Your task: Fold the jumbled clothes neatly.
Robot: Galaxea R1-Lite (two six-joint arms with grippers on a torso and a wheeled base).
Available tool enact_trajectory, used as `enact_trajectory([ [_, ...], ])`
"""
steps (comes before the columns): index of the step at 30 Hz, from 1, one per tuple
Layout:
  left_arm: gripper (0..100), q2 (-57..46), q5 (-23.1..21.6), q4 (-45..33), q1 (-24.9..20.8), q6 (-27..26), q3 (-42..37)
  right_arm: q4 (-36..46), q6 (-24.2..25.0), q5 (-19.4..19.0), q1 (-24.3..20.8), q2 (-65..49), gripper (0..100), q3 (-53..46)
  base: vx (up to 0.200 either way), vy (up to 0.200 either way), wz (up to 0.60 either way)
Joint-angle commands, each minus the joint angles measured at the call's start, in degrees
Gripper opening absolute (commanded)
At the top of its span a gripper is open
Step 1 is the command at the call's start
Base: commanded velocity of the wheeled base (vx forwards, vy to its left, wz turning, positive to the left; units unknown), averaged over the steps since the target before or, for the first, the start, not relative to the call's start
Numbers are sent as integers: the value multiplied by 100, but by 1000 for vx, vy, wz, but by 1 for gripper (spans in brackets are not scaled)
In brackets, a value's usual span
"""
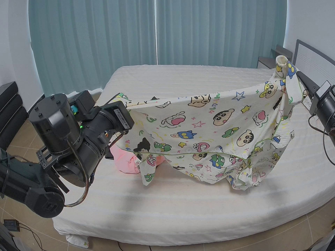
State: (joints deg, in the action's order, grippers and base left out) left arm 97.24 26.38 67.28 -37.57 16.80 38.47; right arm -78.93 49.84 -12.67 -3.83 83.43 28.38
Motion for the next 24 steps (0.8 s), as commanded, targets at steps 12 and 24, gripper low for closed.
enact_trajectory([
  [12,0,128,16,4,4,210,160,-52,17,1,110,6,0,1,0,-117,0],
  [24,0,137,7,4,4,183,178,-78,17,-17,198,-29,0,27,0,-200,0],
])
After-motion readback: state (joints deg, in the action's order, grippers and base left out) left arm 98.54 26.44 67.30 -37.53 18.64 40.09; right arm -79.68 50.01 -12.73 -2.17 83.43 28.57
